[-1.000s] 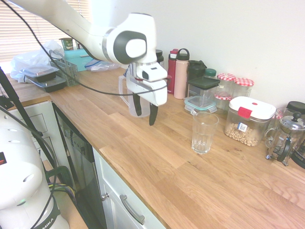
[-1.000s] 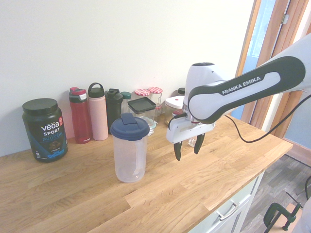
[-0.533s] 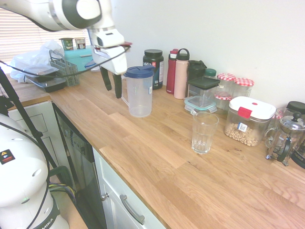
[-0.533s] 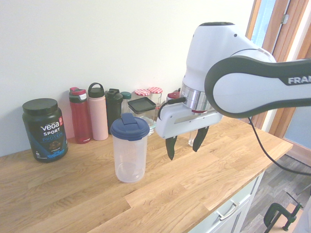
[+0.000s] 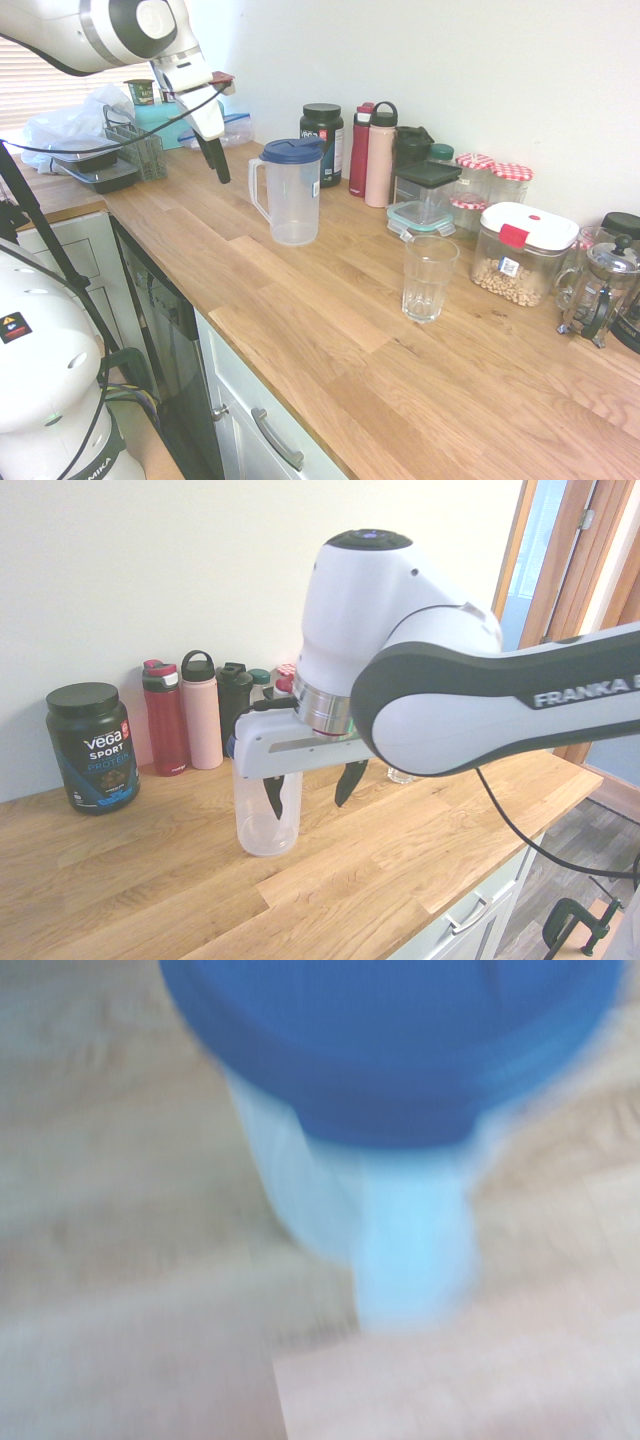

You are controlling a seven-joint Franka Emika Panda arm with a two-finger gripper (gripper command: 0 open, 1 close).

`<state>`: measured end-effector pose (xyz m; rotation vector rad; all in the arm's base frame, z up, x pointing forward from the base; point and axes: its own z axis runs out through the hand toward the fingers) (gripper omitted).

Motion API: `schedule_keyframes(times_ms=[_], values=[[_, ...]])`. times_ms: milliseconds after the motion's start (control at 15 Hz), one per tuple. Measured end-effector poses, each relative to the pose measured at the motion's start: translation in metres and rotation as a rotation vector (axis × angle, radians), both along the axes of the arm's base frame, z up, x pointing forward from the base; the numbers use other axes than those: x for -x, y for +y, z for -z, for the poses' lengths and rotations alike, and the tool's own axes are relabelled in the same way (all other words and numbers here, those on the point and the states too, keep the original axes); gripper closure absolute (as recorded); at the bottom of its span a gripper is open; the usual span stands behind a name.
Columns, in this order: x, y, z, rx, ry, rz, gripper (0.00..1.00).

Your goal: Pour me some water

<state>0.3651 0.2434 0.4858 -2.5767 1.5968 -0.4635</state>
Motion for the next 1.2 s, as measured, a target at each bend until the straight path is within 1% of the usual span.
schedule_keyframes(times_ms=[67, 267, 533, 1200], values=[[-0.013, 0.001, 0.007, 0.0, -0.007, 0.005, 1.0], [-0.037, 0.003, 0.026, -0.002, -0.043, -0.008, 1.0], [-0.048, 0.0, 0.032, 0.011, -0.09, -0.022, 1.0], [-0.054, -0.004, 0.037, 0.007, -0.084, -0.028, 1.0]])
